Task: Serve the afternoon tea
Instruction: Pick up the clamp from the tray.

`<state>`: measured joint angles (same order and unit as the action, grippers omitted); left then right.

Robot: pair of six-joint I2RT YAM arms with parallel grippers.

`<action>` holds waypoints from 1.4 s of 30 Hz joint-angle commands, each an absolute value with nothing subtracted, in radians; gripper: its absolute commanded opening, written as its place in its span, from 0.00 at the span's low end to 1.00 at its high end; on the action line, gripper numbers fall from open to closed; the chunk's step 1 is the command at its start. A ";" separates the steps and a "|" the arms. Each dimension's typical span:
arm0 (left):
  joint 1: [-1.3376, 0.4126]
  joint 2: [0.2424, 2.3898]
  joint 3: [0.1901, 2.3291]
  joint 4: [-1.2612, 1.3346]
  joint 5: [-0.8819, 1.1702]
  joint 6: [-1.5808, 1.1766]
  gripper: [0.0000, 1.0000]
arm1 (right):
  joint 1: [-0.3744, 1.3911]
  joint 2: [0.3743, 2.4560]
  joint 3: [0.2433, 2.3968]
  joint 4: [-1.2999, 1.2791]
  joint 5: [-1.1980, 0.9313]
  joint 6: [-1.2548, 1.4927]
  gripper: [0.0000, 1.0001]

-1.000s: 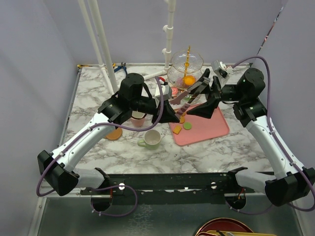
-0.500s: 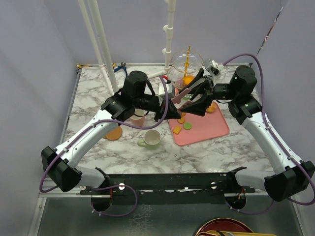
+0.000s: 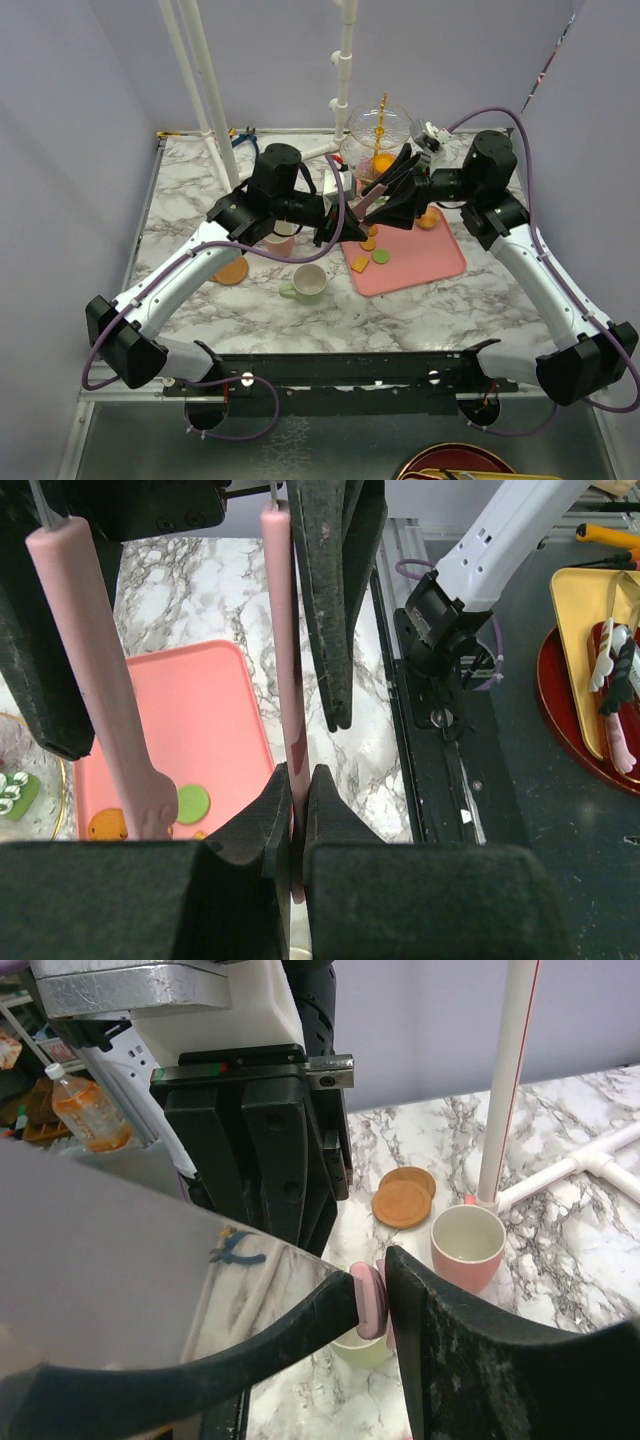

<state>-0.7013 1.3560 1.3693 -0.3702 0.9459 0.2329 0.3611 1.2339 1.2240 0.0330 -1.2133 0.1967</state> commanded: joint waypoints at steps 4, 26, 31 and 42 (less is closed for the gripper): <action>-0.702 1.333 1.421 -0.409 0.912 0.282 0.05 | 0.368 1.253 1.282 -0.060 -1.208 0.144 0.61; -0.701 1.292 1.517 -0.487 0.455 0.251 0.99 | 0.369 1.146 1.126 -0.055 -0.528 0.062 0.50; -0.698 1.302 1.579 -0.661 0.228 0.247 0.99 | 0.368 1.101 0.957 0.056 -0.178 0.074 0.51; -0.572 1.399 1.622 -1.014 0.030 0.304 0.99 | 0.368 1.078 0.669 0.338 0.206 0.048 0.52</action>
<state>-0.6346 1.3766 1.6699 -0.8730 0.1249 0.2951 0.3672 1.0840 0.7132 0.1619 0.0128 0.0757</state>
